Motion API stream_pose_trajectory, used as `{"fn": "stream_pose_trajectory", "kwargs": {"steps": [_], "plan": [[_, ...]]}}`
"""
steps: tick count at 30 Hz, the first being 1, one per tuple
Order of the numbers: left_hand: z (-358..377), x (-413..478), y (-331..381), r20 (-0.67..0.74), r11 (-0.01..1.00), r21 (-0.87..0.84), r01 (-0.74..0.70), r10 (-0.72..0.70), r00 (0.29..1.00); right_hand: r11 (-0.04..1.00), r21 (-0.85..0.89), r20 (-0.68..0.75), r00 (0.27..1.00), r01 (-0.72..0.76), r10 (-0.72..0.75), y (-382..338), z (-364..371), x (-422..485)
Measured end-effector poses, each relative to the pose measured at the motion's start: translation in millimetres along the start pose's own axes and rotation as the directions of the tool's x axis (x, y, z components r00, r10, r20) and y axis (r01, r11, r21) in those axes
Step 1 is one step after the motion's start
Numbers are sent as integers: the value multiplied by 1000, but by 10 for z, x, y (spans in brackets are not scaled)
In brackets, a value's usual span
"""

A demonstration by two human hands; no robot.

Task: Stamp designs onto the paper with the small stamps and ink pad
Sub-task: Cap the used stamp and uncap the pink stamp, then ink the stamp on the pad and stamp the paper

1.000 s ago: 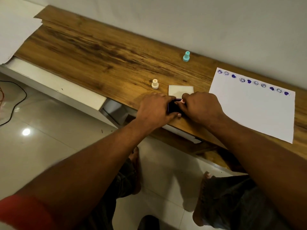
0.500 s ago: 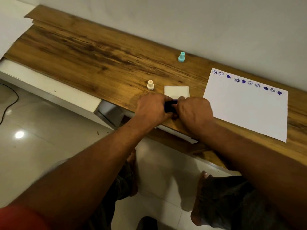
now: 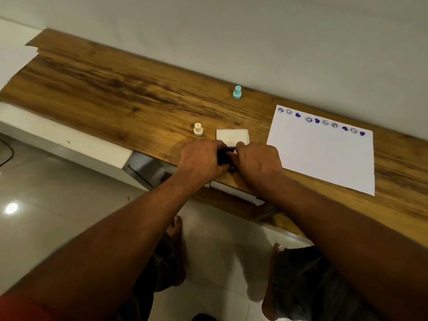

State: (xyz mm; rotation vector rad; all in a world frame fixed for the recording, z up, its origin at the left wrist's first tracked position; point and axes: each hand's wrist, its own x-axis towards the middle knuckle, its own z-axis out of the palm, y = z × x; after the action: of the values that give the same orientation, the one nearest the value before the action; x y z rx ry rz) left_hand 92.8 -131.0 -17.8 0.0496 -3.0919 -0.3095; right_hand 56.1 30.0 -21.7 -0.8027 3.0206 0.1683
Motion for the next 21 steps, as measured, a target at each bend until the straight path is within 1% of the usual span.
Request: {"fn": "stream_pose_trajectory", "kwargs": {"steps": [3,5,6,7,8,10,13,15,16,19,21], "plan": [[-61,8,32,1,998,41,-38,38,999,994,111,-90,996,-15,25,246,-134,5],[-134,44,89,19,997,49,-59,58,998,977,199,-150,982,-81,112,537,-273,-78],[-180,65,134,27,997,43,-69,68,997,957,259,-145,975,-128,169,722,-334,-126],[-234,75,172,30,997,26,-78,77,997,925,340,-109,970,-169,217,917,-391,-170],[-285,89,235,25,996,0,-92,92,995,868,453,-54,966,-202,253,1139,-441,-215],[-348,106,382,-9,990,-44,-134,133,991,699,669,11,944,-252,329,1577,-492,-303],[-354,153,710,-52,975,-64,-211,208,977,518,785,44,865,-339,500,2081,-414,-449],[-287,206,974,-53,963,-72,-260,257,965,393,840,97,816,-374,569,2293,-274,-543],[-237,235,1103,-41,956,-85,-281,279,960,365,847,109,798,-387,592,2374,-200,-586],[-55,305,1437,38,947,-98,-307,312,949,399,823,68,766,-405,639,2558,-39,-653],[60,356,1604,99,947,-69,-313,319,943,457,792,19,765,-405,644,2655,45,-647]]}}
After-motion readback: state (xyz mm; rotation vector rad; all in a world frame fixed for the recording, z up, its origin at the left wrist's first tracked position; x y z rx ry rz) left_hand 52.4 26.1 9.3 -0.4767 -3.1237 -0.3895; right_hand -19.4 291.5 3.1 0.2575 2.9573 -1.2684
